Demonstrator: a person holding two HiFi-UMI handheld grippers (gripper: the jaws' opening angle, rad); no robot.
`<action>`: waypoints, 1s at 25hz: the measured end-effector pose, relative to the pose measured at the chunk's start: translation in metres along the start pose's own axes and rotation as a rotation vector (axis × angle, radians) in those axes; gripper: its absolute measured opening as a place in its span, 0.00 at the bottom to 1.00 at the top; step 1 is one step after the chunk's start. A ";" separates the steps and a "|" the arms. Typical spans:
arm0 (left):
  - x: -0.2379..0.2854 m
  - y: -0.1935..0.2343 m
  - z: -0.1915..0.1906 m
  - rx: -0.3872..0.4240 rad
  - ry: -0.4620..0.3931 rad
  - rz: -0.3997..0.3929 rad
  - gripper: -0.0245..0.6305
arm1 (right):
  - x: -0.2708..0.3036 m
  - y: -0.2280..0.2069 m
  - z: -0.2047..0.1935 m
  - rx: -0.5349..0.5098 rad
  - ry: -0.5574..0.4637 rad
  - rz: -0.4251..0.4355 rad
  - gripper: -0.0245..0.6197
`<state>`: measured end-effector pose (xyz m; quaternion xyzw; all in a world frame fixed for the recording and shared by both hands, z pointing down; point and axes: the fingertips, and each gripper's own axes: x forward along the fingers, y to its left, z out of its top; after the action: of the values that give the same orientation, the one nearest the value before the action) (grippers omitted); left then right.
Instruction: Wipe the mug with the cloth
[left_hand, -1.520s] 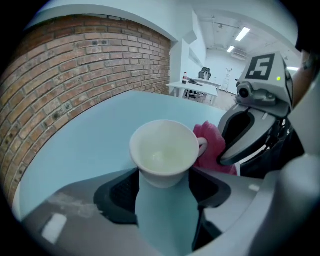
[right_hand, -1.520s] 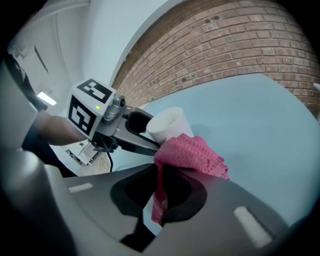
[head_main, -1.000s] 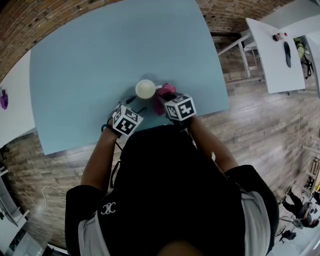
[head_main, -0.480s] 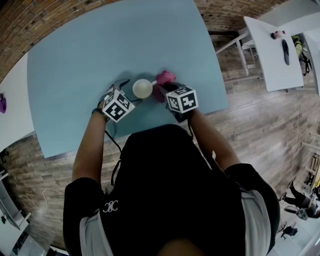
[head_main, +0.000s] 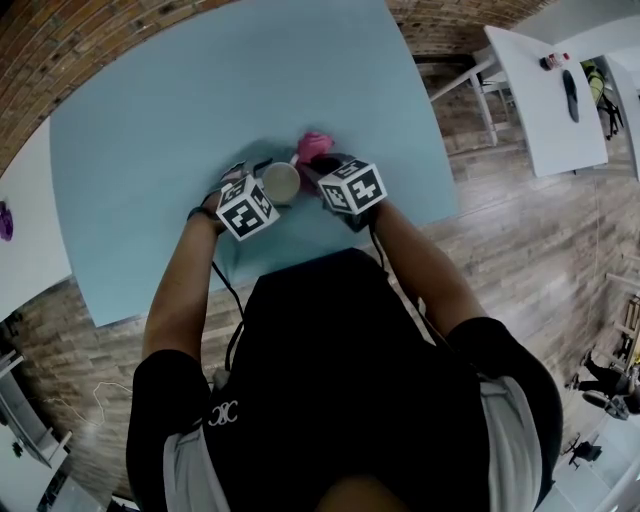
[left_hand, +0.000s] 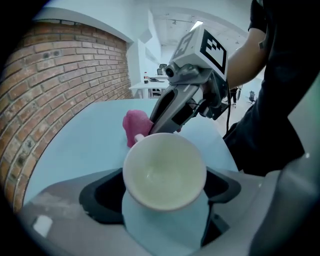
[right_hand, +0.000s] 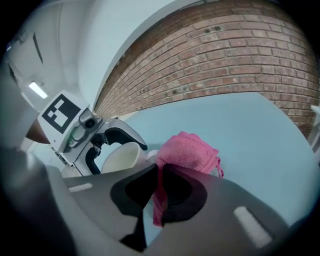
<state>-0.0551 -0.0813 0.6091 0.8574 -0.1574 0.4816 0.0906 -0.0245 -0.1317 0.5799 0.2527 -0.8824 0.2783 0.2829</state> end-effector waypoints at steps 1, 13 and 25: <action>0.001 -0.001 0.001 0.001 0.003 0.002 0.79 | 0.002 0.003 0.001 -0.011 0.007 0.018 0.10; 0.003 -0.012 -0.001 -0.013 0.000 0.041 0.70 | -0.021 0.028 0.020 0.286 -0.087 0.368 0.09; 0.002 -0.012 -0.004 -0.073 -0.001 0.073 0.70 | -0.021 0.030 0.003 0.743 -0.199 0.722 0.09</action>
<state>-0.0528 -0.0688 0.6133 0.8473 -0.2061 0.4783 0.1041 -0.0292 -0.1062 0.5538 0.0409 -0.7777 0.6268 -0.0246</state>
